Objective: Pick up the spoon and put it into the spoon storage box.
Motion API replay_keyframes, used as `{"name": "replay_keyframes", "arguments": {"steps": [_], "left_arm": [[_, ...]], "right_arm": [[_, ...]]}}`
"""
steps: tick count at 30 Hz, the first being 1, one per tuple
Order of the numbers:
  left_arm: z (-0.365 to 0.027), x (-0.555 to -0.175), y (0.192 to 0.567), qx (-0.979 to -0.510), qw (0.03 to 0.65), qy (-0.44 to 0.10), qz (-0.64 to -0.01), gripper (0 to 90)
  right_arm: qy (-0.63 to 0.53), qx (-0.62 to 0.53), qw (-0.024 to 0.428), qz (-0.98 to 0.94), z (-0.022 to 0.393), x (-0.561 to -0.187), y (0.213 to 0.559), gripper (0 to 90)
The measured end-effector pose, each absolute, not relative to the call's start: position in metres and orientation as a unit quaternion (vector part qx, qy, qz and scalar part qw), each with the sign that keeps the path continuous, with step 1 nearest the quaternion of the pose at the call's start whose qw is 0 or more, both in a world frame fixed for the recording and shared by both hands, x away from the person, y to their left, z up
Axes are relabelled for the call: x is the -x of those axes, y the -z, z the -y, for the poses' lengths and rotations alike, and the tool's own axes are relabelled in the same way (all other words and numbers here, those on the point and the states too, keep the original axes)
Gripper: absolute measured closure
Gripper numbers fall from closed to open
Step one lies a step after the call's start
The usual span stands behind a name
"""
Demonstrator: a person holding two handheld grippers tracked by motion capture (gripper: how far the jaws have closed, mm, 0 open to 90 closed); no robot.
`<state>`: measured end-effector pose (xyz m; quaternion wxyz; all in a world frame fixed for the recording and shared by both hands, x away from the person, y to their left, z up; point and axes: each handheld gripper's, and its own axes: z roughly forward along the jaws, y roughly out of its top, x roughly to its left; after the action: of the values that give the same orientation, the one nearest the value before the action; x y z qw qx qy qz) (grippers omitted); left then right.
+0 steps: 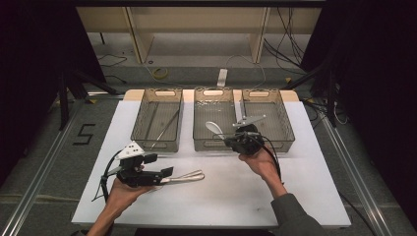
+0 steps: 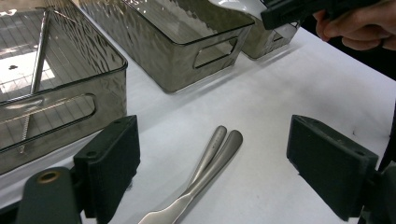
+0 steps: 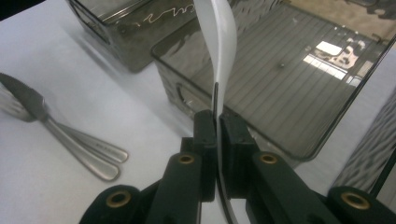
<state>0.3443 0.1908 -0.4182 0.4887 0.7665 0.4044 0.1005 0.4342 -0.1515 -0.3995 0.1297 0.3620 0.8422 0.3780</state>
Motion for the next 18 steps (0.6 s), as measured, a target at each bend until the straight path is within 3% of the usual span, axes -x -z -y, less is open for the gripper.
{"name": "replay_keyframes", "arguments": {"steps": [18], "left_arm": [[-0.19,-0.344,0.418,-0.766,0.489,-0.102,-0.405,16.8]], "right_arm": [[-0.388,-0.393,0.141,-0.822,0.137,-0.475,0.386,86.3]]}}
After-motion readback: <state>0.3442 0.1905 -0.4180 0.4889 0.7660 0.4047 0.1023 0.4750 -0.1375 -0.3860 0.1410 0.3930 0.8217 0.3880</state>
